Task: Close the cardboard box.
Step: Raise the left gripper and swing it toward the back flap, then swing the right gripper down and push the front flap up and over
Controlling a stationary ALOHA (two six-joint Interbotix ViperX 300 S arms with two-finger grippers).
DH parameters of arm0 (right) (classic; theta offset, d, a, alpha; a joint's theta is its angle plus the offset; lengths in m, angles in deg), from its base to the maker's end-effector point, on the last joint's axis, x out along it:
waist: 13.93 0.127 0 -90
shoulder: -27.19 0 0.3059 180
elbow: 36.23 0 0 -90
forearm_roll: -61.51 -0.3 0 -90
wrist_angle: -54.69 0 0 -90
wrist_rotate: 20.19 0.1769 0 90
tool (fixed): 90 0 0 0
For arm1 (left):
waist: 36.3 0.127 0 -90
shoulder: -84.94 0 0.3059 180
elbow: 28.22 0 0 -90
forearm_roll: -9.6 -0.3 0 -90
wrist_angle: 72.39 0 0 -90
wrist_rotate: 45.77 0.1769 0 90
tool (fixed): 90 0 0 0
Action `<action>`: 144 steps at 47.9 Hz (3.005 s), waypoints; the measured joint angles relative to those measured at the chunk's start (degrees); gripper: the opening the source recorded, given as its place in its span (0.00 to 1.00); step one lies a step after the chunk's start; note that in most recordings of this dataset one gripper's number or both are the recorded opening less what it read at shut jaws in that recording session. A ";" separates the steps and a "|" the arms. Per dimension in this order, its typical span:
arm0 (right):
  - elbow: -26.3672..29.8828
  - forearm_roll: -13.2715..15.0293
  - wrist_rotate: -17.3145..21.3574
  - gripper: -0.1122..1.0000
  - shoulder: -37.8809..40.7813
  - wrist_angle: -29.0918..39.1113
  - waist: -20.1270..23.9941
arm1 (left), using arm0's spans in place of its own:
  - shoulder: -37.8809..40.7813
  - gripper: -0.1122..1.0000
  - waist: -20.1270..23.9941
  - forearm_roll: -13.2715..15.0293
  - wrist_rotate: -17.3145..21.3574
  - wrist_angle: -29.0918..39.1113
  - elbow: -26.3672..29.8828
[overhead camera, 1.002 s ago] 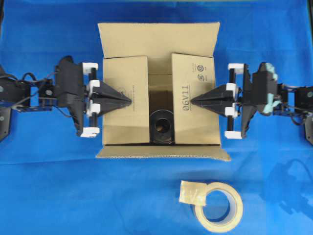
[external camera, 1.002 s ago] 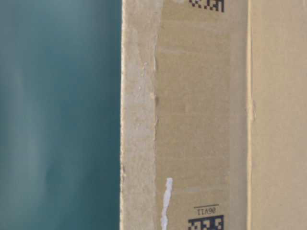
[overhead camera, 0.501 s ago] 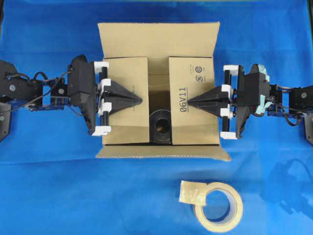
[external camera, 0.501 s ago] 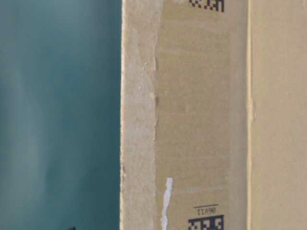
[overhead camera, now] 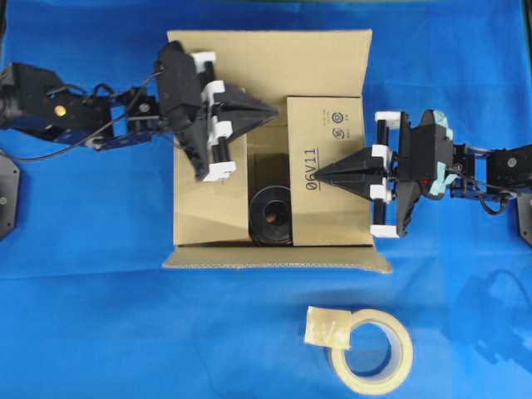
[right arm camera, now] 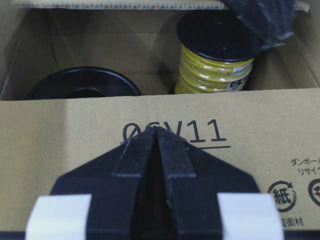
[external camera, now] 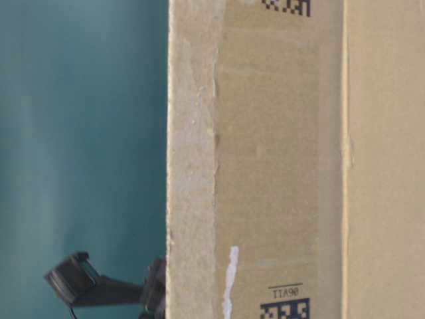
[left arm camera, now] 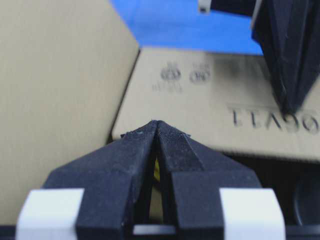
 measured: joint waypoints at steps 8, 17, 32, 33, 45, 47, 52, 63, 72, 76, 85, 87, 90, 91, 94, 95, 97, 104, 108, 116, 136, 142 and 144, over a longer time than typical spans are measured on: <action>0.00 0.09 0.00 0.10 0.00 0.00 0.00 | 1.58 0.10 1.58 0.00 2.02 0.70 3.25; 0.09 0.09 0.00 0.10 -0.09 0.00 0.18 | 2.90 0.10 2.90 -0.09 2.29 2.64 5.71; 0.09 0.00 0.00 0.10 0.00 0.00 0.35 | 5.19 0.10 3.08 -0.26 3.43 2.90 6.06; 0.09 0.00 0.00 0.10 0.00 0.00 0.35 | 5.45 0.10 3.08 -0.26 3.43 2.90 6.06; 0.09 0.00 0.00 0.10 0.09 0.00 0.79 | 7.91 0.10 3.25 -0.26 3.52 1.93 6.06; 0.09 0.00 -0.09 0.10 0.09 0.00 0.88 | 8.00 0.10 3.34 -0.26 3.43 1.93 6.15; 0.09 0.00 0.00 0.10 0.09 0.00 1.05 | 8.09 0.10 3.34 -0.26 3.43 1.85 6.15; 0.09 0.00 0.00 0.10 0.09 0.00 1.49 | 8.09 0.10 4.04 -0.62 3.25 1.93 6.15; 0.09 0.00 -0.09 0.10 0.09 0.00 1.67 | 8.09 0.10 4.13 -0.53 3.25 2.02 6.15; 0.09 0.09 0.00 0.10 0.09 0.00 1.67 | 8.09 0.10 4.13 -0.62 3.25 2.11 6.15; 0.09 0.00 0.09 0.10 -3.08 2.29 2.55 | 8.09 0.10 4.13 -0.53 3.16 2.46 6.15; 0.18 0.09 0.00 0.10 -5.01 3.60 2.90 | 8.09 0.10 4.22 -0.53 3.25 2.46 6.15; 0.26 0.00 0.09 0.10 -8.70 6.06 3.78 | 8.09 0.10 4.22 -0.53 3.16 2.64 6.15; 0.35 0.09 0.09 0.10 -9.93 6.94 4.13 | 8.09 0.10 4.22 -0.53 3.16 2.64 6.15; 0.53 0.00 0.09 0.10 -13.62 9.49 5.45 | 8.09 0.10 4.22 -0.53 3.16 2.72 6.15; 0.62 0.00 0.09 0.10 -14.94 10.28 5.98 | 8.09 0.10 4.22 -0.53 3.16 2.72 6.15; 0.70 0.00 0.09 0.10 -17.31 11.51 7.21 | 8.09 0.10 4.22 -0.62 2.99 2.72 6.15; 0.79 0.18 -0.44 0.10 -23.91 14.06 12.74 | 8.09 0.10 4.22 -0.53 2.90 2.81 6.15; 0.70 1.23 -0.70 0.10 -26.10 13.97 17.31 | 8.09 0.10 4.22 -0.53 2.81 2.90 6.15; 0.97 4.22 -0.97 0.10 -24.26 12.57 24.17 | 8.09 0.10 4.22 -0.53 2.81 2.90 6.06; 3.69 4.13 -0.79 0.10 -11.87 10.72 21.71 | 8.09 0.10 4.22 -0.53 2.64 2.90 6.06; 3.08 3.43 -0.62 0.10 -12.92 10.90 18.54 | 8.09 0.10 4.22 -0.53 2.55 2.90 5.98; 2.64 3.16 -0.70 0.10 -13.71 11.07 17.05 | 8.09 0.10 4.31 -0.53 2.55 2.81 5.98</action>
